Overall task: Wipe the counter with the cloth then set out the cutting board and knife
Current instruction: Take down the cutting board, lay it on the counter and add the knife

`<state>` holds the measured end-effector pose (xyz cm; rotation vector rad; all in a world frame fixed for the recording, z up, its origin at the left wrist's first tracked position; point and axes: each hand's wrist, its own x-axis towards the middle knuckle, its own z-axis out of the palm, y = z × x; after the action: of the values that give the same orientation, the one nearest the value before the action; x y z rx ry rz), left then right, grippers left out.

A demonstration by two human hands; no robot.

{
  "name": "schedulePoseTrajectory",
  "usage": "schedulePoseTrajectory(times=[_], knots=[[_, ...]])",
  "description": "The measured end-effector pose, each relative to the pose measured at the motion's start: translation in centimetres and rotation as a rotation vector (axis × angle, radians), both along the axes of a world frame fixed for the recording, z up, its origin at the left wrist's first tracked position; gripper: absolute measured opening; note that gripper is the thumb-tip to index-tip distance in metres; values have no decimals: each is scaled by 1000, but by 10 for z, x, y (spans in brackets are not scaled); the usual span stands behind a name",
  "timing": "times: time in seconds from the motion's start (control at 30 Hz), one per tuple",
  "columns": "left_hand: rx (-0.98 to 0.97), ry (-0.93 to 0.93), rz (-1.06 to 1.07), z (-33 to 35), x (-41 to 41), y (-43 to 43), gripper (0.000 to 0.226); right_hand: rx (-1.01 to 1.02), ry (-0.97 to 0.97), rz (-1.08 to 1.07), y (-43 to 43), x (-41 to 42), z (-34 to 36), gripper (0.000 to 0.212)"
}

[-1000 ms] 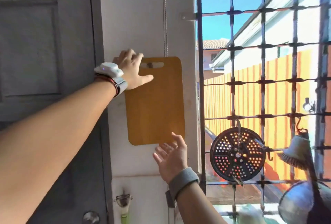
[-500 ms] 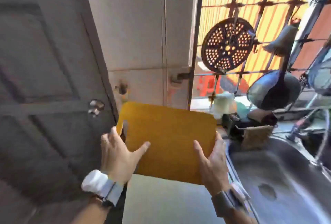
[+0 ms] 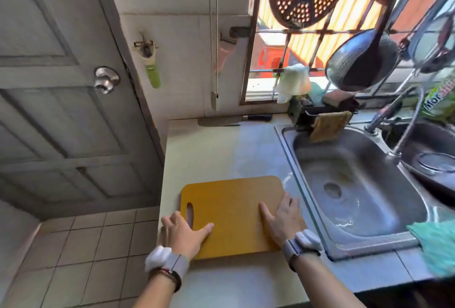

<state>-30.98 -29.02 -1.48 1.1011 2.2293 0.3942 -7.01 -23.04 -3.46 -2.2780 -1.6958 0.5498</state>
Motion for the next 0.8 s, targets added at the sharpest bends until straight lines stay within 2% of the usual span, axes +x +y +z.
schedulePoseTrajectory(times=[0.1, 0.2, 0.27, 0.33, 0.43, 0.57, 0.7, 0.8], knots=[[-6, 186, -62, -7, -1, 1, 85, -10, -127, 18, 2, 2, -4, 82], [174, 327, -118, -13, 4, 3, 83, 20, -408, 49, -1, 3, -7, 74], [269, 384, -237, -18, 11, 12, 87, 27, -460, 58, 7, 2, -4, 75], [300, 421, -398, -25, 20, 26, 87, 40, -432, 72, 28, 0, 0, 72], [257, 447, -554, -34, 25, 40, 82, 182, -309, 172, 86, -8, 15, 59], [221, 453, -600, -49, 24, 45, 79, 236, -176, 322, 194, -23, 34, 44], [225, 448, -589, -56, 20, 43, 79, 160, -225, 416, 277, -32, 34, 32], [243, 438, -581, -55, 21, 43, 79, 70, -282, 495, 320, -34, 24, 33]])
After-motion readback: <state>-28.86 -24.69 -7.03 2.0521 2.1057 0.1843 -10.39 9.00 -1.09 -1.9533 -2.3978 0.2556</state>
